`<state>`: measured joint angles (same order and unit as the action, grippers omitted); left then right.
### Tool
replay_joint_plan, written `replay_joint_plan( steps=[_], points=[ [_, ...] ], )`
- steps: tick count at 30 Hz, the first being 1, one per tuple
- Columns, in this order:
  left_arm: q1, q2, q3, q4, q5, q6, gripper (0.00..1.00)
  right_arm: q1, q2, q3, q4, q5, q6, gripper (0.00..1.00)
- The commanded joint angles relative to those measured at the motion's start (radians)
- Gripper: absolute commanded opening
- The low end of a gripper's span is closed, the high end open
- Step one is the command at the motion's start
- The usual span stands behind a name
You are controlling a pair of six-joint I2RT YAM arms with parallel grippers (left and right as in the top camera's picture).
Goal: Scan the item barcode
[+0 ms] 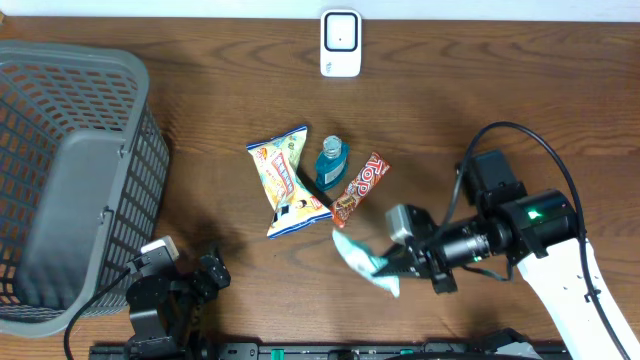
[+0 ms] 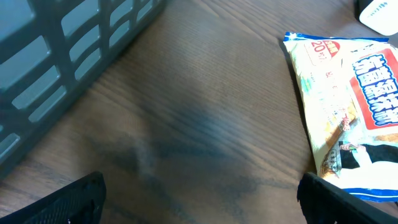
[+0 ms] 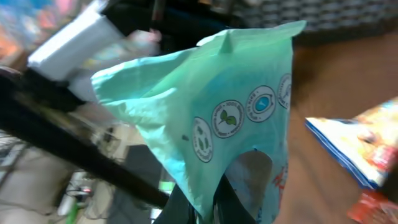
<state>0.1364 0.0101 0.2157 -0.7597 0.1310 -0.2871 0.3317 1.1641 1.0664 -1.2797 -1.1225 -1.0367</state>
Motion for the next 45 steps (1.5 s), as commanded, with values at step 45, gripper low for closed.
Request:
replay_joint_plan(
  steps=[45],
  points=[
    [0.002,-0.006,0.009,-0.003,-0.005,0.008,0.98,0.004,1.224,1.141,0.621,1.095,0.987,0.01]
  ],
)
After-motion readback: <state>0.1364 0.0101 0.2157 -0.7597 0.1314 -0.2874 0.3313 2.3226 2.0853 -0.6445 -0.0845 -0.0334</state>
